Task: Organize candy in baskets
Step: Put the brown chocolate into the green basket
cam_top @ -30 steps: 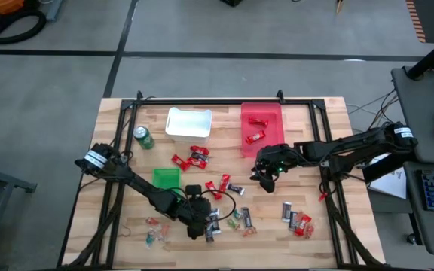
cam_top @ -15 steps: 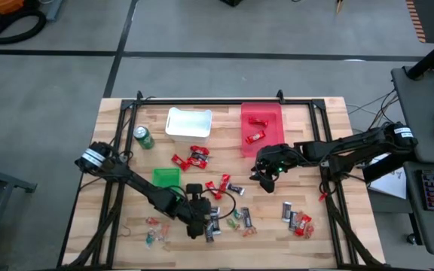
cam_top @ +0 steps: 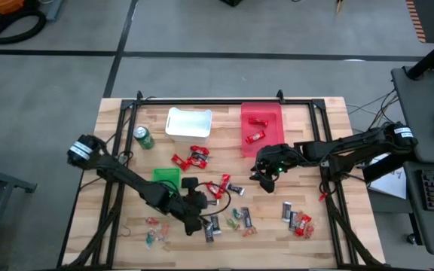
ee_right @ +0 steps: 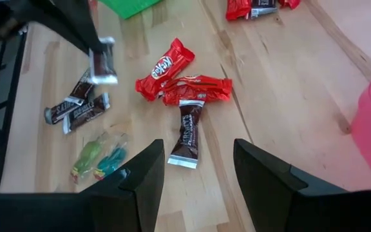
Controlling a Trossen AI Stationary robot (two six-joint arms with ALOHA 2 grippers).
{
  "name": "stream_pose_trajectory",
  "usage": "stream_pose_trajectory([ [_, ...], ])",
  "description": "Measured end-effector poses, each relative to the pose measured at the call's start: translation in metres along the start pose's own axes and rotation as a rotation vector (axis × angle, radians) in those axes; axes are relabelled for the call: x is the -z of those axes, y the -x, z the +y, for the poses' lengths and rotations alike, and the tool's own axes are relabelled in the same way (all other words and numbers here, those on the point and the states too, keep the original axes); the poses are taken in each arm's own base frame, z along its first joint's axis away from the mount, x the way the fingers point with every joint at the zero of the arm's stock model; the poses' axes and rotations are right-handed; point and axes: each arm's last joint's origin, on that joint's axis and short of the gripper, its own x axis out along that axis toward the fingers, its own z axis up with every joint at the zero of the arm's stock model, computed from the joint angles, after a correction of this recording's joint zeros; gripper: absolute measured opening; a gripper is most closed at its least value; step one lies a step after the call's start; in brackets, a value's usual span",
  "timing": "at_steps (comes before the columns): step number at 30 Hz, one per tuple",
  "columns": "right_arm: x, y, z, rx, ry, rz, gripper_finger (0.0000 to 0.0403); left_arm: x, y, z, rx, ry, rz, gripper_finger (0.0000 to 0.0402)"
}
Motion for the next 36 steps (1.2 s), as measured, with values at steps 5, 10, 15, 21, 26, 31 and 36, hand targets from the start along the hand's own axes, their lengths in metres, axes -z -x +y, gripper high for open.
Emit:
stream_pose_trajectory([
  [5, 0.0, 0.0, 0.0, 0.0, 0.002, 0.0, 0.0176, -0.01, 0.036, 0.015, 0.0, 0.033, -0.015, 0.0],
  [10, 0.0, 0.0, 0.0, 0.0, 0.002, -0.001, 0.0176, -0.009, 0.076, 0.037, 0.008, 0.077, 0.033, 0.0],
  [15, -0.001, 0.0, 0.0, -0.002, 0.002, -0.008, 0.0176, -0.002, 0.109, 0.059, 0.05, 0.159, 0.13, 0.0],
  [21, -0.003, 0.0, 0.001, -0.006, 0.003, -0.031, 0.0176, 0.014, 0.122, 0.083, -0.041, 0.225, 0.237, 0.0],
  [26, -0.003, 0.0, 0.001, -0.009, 0.003, -0.037, 0.0176, 0.036, 0.111, 0.089, -0.097, 0.168, 0.327, 0.0],
  [31, -0.003, 0.0, 0.001, -0.009, 0.003, -0.037, 0.0176, 0.059, 0.094, 0.089, -0.149, 0.149, 0.4, 0.0],
  [36, -0.003, 0.0, 0.001, -0.008, 0.003, -0.037, 0.0176, 0.07, 0.079, 0.087, -0.16, 0.145, 0.414, 0.0],
])
